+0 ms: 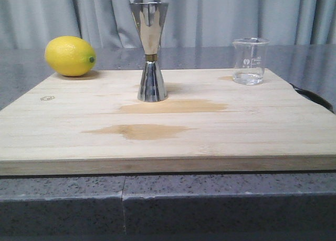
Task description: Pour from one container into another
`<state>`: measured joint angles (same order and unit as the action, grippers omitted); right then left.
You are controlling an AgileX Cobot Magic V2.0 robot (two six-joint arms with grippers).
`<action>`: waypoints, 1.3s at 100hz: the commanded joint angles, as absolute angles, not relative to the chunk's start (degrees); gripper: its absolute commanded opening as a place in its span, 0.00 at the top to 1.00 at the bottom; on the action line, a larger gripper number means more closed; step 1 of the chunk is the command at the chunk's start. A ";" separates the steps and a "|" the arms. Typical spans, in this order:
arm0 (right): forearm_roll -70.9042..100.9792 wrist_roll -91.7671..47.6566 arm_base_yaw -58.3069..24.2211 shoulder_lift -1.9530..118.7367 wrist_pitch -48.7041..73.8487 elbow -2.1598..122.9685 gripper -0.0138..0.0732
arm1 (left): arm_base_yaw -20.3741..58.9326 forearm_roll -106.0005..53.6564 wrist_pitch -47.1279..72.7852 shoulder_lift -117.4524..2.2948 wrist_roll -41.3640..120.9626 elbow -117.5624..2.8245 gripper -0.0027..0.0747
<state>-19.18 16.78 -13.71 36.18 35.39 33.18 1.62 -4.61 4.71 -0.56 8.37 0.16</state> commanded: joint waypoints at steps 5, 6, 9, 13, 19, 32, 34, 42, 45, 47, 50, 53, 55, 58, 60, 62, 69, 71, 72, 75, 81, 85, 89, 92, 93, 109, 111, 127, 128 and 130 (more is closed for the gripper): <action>-20.55 16.71 -13.77 36.44 31.95 34.79 0.92 | 1.46 -5.19 -1.99 1.59 8.23 0.40 0.99; -20.55 16.71 -13.77 36.44 31.95 34.79 0.92 | 1.46 -5.02 -1.78 1.91 8.23 0.40 0.99; -20.55 16.71 -13.77 36.44 31.95 34.79 0.92 | 1.46 -4.89 -1.74 1.91 8.11 0.40 0.99; -20.55 16.71 -13.77 36.44 31.95 34.79 0.92 | 1.46 -4.89 -1.50 1.80 8.11 0.40 0.99; -20.55 16.71 -13.77 36.44 31.95 34.79 0.92 | 1.46 -3.47 -1.27 1.80 8.11 0.40 0.99; -20.55 16.71 -13.77 36.44 31.95 34.79 0.92 | 1.46 -2.36 -1.27 1.80 8.11 0.40 0.99; -20.55 16.71 -13.77 36.44 31.95 34.79 0.92 | 1.46 -2.36 -1.27 1.80 8.11 0.40 0.99; -20.55 16.71 -13.77 36.44 31.95 34.79 0.92 | 1.46 -2.36 -1.27 1.80 8.11 0.40 0.99; -20.55 16.71 -13.77 36.44 31.95 34.79 0.92 | 1.46 -2.36 -1.27 1.80 8.11 0.40 0.99; -20.55 16.71 -13.77 36.44 31.95 34.79 0.92 | 1.46 -2.36 -1.27 1.80 8.11 0.40 0.99; -20.55 16.71 -13.77 36.44 31.95 34.79 0.92 | 1.46 -2.36 -1.27 1.80 8.11 0.40 0.99; -20.55 16.71 -13.77 36.44 31.95 34.79 0.92 | 1.46 -2.36 -1.27 1.80 8.11 0.40 0.99; -20.55 16.71 -13.77 36.44 31.95 34.79 0.92 | 1.46 -2.36 -1.27 1.80 8.11 0.40 0.99; -20.55 16.71 -13.77 36.44 31.95 34.79 0.92 | 1.46 -2.36 -1.27 1.80 8.11 0.40 0.99; -20.55 16.71 -13.77 36.44 31.95 34.79 0.92 | 1.46 -2.36 -1.27 1.80 8.11 0.40 0.99; -20.55 16.71 -13.77 36.44 31.95 34.79 0.92 | 1.46 -2.36 -1.27 1.80 8.11 0.40 0.99; -20.55 16.71 -13.77 36.44 31.95 34.79 0.92 | 1.46 -2.36 -1.27 1.80 8.11 0.40 0.99; -20.55 16.71 -13.77 36.44 31.95 34.79 0.92 | 1.46 -2.36 -1.27 1.80 8.11 0.40 0.99; -20.55 16.71 -13.77 36.44 31.95 34.79 0.92 | 1.46 -2.36 -1.27 1.80 8.11 0.40 0.99; -20.55 16.71 -13.77 36.44 31.95 34.79 0.92 | 1.46 -2.36 -1.27 1.80 8.11 0.40 0.99; -20.55 16.71 -13.77 36.44 31.95 34.79 0.92 | 1.46 -2.36 -1.27 1.80 8.11 0.40 0.99; -20.55 16.71 -13.77 36.44 31.95 34.79 0.92 | 1.46 -2.36 -1.27 1.80 8.11 0.40 0.99; -20.55 16.71 -13.77 36.44 31.95 34.79 0.92 | 1.46 -2.36 -1.27 1.80 8.11 0.40 0.99; -20.55 16.71 -13.77 36.44 31.95 34.79 0.92 | 1.46 -2.36 -1.27 1.80 8.11 0.40 0.99; -20.55 16.71 -13.77 36.44 31.95 34.79 0.92 | 1.46 -2.36 -1.27 1.80 8.11 0.40 0.99; -20.55 16.71 -13.61 34.90 31.95 34.70 0.92 | 1.46 -2.36 -1.27 1.80 8.11 0.40 0.99; -20.55 16.71 -13.44 34.10 31.95 34.70 0.92 | 1.46 -2.47 -1.27 1.80 8.11 0.40 0.99; -16.29 16.71 -7.94 24.62 31.23 33.26 0.92 | 1.46 -2.47 -1.27 1.80 8.11 0.40 0.99; -15.44 16.71 -7.61 24.14 31.20 32.83 0.92 | 1.46 -2.47 -1.27 1.80 8.11 0.40 0.99; -14.81 16.71 -6.64 22.71 30.61 32.16 0.92 | 1.46 -2.47 -1.27 1.80 8.11 0.40 0.99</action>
